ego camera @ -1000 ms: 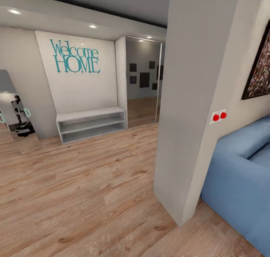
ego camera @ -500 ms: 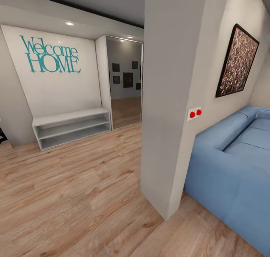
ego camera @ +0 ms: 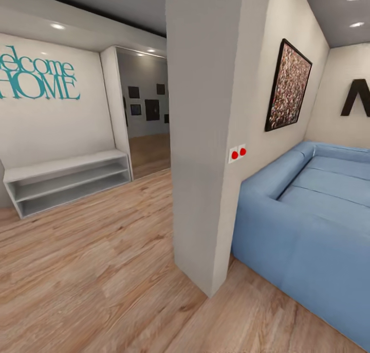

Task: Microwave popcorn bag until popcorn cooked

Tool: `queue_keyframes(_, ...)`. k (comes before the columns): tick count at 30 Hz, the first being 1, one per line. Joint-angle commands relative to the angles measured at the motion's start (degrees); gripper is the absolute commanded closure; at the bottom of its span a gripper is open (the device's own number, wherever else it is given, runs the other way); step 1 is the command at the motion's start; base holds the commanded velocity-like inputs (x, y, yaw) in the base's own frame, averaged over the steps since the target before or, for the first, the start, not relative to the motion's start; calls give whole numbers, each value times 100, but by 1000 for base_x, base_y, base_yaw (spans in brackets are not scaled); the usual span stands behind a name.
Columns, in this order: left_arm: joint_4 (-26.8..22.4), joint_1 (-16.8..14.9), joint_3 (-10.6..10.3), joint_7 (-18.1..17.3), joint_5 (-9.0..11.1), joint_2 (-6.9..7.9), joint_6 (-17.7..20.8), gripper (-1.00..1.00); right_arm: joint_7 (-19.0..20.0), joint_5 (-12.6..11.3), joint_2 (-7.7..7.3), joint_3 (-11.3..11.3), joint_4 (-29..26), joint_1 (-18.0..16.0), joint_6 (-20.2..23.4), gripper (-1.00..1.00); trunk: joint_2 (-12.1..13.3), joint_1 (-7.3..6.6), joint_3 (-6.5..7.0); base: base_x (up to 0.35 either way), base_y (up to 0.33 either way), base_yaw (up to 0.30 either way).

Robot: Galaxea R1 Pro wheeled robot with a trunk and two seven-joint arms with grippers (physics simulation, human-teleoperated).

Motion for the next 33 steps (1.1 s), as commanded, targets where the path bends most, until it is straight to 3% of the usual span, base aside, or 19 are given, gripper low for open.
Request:
queue_keyframes(1, -2, 1, 4, -1, 37, -1, -14, -100, -1, -5, 0, -10, 5, -2, -25, -100, -2, 0, -4, 0, 0, -289)
queue_keyframes(33, -2, 1, 4, -1, 37, 0, -14, -100, -1, 61, 0, 34, 5, -2, -26, -100, -2, 0, 8, 0, 0, -289)
